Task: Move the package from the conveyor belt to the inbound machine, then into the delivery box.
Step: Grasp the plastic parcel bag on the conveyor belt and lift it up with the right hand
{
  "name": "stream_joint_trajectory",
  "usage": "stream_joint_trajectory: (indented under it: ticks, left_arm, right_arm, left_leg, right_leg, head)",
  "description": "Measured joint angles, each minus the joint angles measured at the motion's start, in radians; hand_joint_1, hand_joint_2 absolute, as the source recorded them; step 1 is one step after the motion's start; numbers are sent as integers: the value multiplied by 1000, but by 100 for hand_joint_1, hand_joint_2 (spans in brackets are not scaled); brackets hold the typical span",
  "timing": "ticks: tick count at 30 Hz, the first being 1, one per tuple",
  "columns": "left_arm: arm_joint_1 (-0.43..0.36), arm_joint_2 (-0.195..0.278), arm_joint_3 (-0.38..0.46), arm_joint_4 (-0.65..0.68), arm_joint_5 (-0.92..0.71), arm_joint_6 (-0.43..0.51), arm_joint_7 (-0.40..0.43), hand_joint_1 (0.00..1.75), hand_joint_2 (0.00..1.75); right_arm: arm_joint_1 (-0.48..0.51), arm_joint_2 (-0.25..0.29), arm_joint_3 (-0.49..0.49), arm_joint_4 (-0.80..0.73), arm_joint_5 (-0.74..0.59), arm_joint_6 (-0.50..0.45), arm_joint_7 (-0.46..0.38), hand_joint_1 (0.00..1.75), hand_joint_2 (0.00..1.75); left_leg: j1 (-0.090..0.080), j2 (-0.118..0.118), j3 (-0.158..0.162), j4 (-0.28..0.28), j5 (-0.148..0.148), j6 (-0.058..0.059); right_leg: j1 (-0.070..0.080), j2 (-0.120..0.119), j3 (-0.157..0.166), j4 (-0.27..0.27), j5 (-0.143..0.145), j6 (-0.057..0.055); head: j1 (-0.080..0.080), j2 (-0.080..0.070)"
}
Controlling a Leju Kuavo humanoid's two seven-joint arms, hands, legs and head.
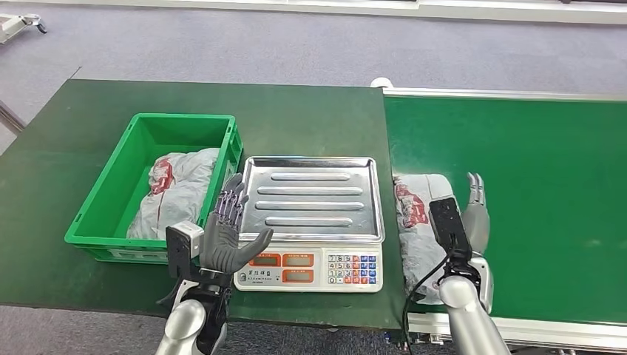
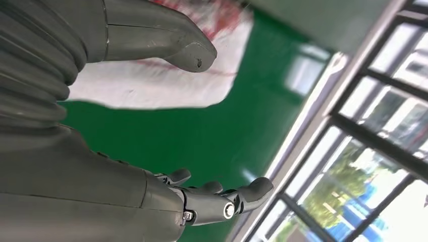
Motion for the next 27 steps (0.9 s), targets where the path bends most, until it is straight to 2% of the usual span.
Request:
stream_joint_trajectory:
  ticks: [4, 6, 15, 23, 27]
  left_arm:
    - [4, 0, 4, -8, 0, 0, 0, 0, 175]
    - [3, 0, 4, -8, 0, 0, 0, 0, 175]
    - [2, 0, 4, -8, 0, -1, 1, 0, 175]
    - [-13, 0, 4, -8, 5, -21, 14, 0, 175]
    - [-34, -1, 4, -2, 7, -33, 20, 0, 175]
  right_arm:
    - [-38, -16, -46, 120, 103, 16, 109, 0, 175]
    - [-58, -23, -60, 190, 131, 34, 134, 0, 175]
    - [-101, -35, -84, 349, 152, 62, 146, 0, 175]
    - [-148, -23, -83, 488, 171, 213, 175, 0, 175]
    - [-167, -4, -83, 557, 160, 253, 188, 0, 175]
  left_leg:
    - [0, 0, 0, 0, 0, 0]
    - [0, 0, 0, 0, 1, 0]
    - [0, 0, 0, 0, 1, 0]
    - [0, 0, 1, 0, 1, 0]
    - [0, 0, 2, 0, 1, 0]
  right_leg:
    - [0, 0, 0, 0, 0, 0]
    - [0, 0, 0, 0, 0, 0]
    - [0, 0, 0, 0, 0, 0]
    - [0, 0, 1, 0, 0, 0]
    - [1, 0, 2, 0, 0, 0]
  head:
    - [0, 0]
    - [0, 0]
    - [0, 0]
    - [0, 0]
    - [0, 0]
